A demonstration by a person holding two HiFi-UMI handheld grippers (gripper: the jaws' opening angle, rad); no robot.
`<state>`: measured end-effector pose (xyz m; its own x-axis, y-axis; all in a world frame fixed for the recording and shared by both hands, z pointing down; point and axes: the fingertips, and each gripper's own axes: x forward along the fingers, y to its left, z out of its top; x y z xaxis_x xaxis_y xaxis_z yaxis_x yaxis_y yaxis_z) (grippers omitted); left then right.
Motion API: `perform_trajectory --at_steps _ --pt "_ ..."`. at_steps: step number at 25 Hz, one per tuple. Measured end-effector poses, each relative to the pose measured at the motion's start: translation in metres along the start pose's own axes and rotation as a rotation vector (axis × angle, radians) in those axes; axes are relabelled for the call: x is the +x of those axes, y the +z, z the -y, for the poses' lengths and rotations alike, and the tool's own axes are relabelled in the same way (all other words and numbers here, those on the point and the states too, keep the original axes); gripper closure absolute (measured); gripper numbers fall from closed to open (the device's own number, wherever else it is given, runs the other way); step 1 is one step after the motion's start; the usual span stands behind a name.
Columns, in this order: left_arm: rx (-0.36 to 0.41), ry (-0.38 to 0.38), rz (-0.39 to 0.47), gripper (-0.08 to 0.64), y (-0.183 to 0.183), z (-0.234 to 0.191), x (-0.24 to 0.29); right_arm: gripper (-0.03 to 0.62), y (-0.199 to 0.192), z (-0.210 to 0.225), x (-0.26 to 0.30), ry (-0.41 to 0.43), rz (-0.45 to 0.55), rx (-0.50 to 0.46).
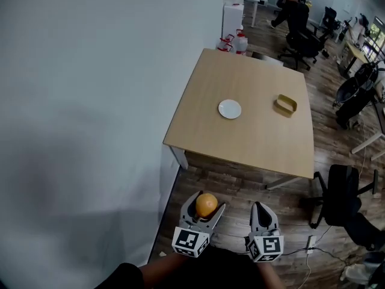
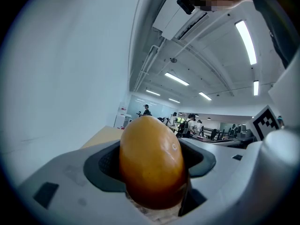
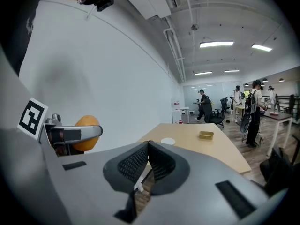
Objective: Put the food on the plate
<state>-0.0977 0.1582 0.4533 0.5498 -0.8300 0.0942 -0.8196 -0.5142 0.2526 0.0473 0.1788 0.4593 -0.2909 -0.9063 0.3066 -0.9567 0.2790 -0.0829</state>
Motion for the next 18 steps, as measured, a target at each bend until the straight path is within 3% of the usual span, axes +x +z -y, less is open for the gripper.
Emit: perform_trajectory --at_steps 5,11,18 --pt "-0.013 -0.001 0.036 0.242 0.018 -0.035 0.018 0.532 0.021 -0.009 0.035 0.009 0.033 0.002" --pt "-0.040 0.032 0.040 0.242 0.016 -0.072 0.031 0.532 0.023 -0.020 0.069 0.006 0.000 -0.031" --pt "-0.009 0.071 0.045 0.242 0.019 -0.096 0.041 0.532 0.024 -0.022 0.101 0.036 0.008 -0.020"
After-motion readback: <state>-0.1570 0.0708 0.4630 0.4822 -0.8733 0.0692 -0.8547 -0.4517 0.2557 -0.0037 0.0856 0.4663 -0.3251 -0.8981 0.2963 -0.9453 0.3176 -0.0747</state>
